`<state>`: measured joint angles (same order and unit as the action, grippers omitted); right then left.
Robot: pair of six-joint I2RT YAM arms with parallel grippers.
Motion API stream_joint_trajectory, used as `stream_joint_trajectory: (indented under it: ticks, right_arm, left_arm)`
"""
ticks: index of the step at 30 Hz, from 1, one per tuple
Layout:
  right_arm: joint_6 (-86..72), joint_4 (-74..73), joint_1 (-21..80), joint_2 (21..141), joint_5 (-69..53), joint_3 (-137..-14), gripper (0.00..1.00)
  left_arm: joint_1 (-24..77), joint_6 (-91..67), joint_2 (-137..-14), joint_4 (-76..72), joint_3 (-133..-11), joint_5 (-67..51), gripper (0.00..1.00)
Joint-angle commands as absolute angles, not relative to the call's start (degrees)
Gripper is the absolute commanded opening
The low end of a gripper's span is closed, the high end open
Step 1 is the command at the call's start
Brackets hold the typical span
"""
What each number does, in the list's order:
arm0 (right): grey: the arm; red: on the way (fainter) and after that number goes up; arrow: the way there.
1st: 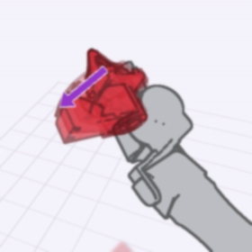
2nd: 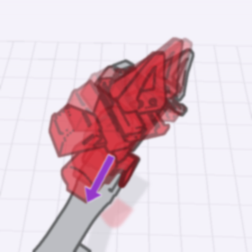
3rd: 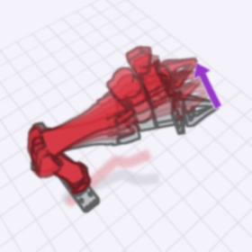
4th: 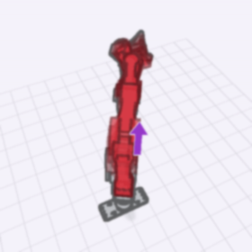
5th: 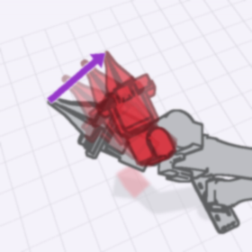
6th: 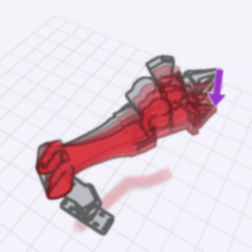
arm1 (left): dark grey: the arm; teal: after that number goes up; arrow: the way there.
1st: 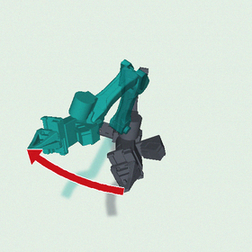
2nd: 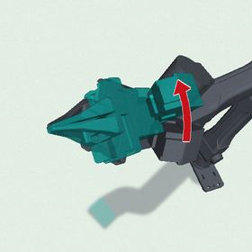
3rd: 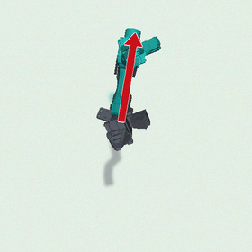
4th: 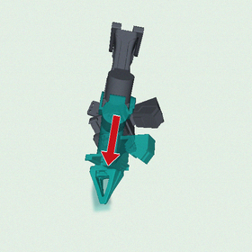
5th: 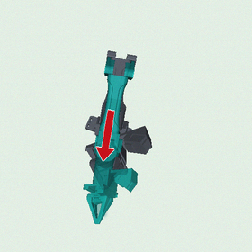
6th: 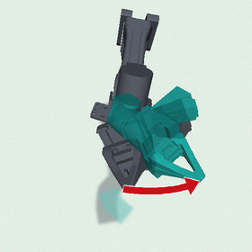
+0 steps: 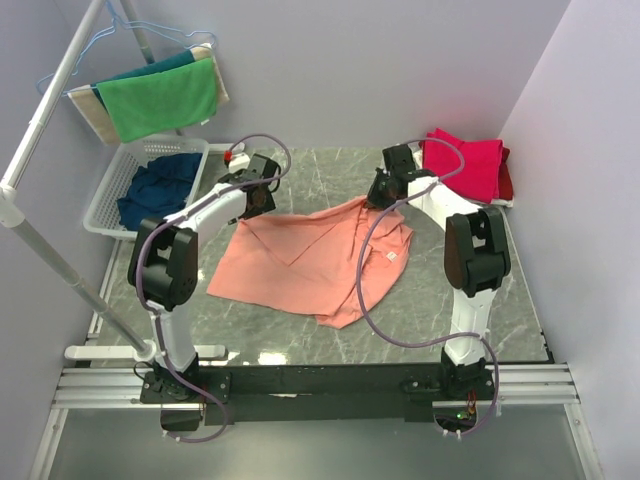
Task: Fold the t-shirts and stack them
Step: Flatten the tshirt out
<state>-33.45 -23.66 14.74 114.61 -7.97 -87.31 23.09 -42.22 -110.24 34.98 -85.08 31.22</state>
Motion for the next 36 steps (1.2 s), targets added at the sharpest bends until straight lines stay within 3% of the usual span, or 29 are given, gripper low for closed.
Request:
stream_joint_trajectory:
  ticks: [1,9,17,36]
  right_arm:
    - [-33.4,-23.91,13.98,114.96,-7.64,-90.61,0.0]
    - [-34.54,-25.14,13.89,117.33,-8.0,-91.84,0.0]
    - [-35.51,-25.31,13.89,118.56,-9.67,-91.76,0.0]
    - [-34.63,-25.93,13.54,118.21,-9.32,-90.53,0.0]
  left_arm:
    - [23.29,-40.35,-104.25,33.14,-86.84,26.32,0.82]
    - [24.87,-39.9,-99.32,35.07,-81.92,1.69,0.59]
    - [29.09,-40.16,-102.3,34.63,-78.14,-2.98,0.48]
    - [30.76,-46.05,-107.4,38.76,-77.61,-0.18,0.45]
